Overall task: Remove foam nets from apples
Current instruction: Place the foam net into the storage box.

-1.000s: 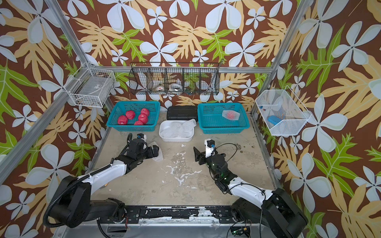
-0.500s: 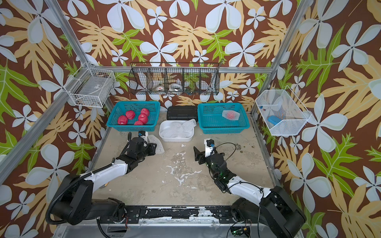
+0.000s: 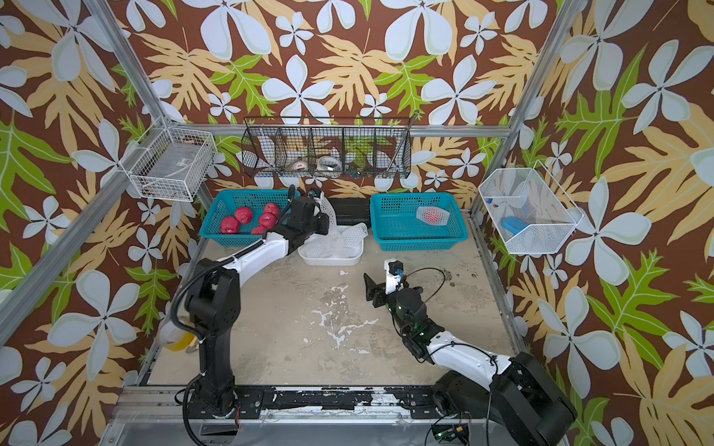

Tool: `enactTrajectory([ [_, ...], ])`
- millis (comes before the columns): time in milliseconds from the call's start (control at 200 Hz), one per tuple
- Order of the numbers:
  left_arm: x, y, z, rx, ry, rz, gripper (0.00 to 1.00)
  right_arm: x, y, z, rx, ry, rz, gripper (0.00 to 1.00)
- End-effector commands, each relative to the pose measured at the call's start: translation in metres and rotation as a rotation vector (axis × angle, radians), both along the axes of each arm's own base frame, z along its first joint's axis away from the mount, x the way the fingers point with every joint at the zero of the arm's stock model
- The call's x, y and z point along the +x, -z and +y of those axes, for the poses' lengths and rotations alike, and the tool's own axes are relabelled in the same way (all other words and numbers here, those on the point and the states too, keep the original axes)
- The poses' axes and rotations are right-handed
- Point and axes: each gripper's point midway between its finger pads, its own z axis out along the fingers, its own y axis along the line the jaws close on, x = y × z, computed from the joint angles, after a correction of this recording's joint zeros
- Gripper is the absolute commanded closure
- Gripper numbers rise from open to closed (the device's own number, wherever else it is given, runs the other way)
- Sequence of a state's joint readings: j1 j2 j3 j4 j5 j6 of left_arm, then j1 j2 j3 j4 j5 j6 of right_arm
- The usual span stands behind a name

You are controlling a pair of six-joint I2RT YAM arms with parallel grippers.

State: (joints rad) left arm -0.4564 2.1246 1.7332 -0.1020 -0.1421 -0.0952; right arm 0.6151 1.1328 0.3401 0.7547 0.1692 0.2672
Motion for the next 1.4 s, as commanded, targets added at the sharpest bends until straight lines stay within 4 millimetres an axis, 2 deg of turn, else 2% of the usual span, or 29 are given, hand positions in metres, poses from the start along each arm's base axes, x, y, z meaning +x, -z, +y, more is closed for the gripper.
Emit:
enactTrajectory([
  [0, -0.008, 0.042, 0.02, 0.166, -0.033, 0.129, 0.76, 0.0, -0.003, -0.004, -0.005, 0.02, -0.016, 0.21],
  [110, -0.011, 0.053, 0.026, 0.202, -0.049, 0.147, 0.76, 0.001, -0.003, -0.004, -0.007, 0.021, -0.016, 0.21],
  [210, -0.013, 0.075, 0.034, 0.243, -0.055, 0.192, 0.76, 0.001, -0.005, -0.003, -0.002, 0.016, -0.015, 0.21],
  [395, -0.017, 0.103, 0.027, 0.226, -0.017, 0.26, 0.75, 0.001, -0.003, -0.001, -0.001, 0.01, -0.01, 0.21],
  [485, -0.017, 0.117, 0.03, 0.255, -0.032, 0.287, 0.75, 0.002, -0.003, 0.0, -0.003, 0.009, -0.006, 0.21],
  [811, -0.014, 0.136, 0.042, 0.293, -0.061, 0.367, 0.7, 0.002, -0.003, 0.0, -0.005, 0.008, -0.003, 0.21],
  [971, -0.015, 0.123, 0.04, 0.268, -0.057, 0.35, 0.62, 0.003, -0.004, 0.0, -0.005, 0.01, -0.006, 0.21],
  [1056, -0.015, 0.105, 0.039, 0.253, -0.059, 0.321, 0.51, 0.002, -0.004, -0.001, -0.008, 0.016, -0.006, 0.21],
  [1121, -0.015, 0.089, 0.037, 0.237, -0.054, 0.299, 0.47, 0.002, -0.003, -0.003, -0.007, 0.023, -0.006, 0.21],
  [1186, -0.016, 0.074, 0.037, 0.224, -0.049, 0.277, 0.36, 0.003, -0.002, -0.003, -0.008, 0.025, -0.006, 0.21],
  [1291, -0.017, 0.052, 0.037, 0.208, -0.049, 0.245, 0.34, 0.005, 0.001, -0.003, -0.016, 0.029, 0.001, 0.21],
  [1391, -0.022, 0.038, 0.037, 0.189, -0.044, 0.233, 0.17, 0.005, 0.002, -0.004, -0.025, 0.038, -0.002, 0.21],
])
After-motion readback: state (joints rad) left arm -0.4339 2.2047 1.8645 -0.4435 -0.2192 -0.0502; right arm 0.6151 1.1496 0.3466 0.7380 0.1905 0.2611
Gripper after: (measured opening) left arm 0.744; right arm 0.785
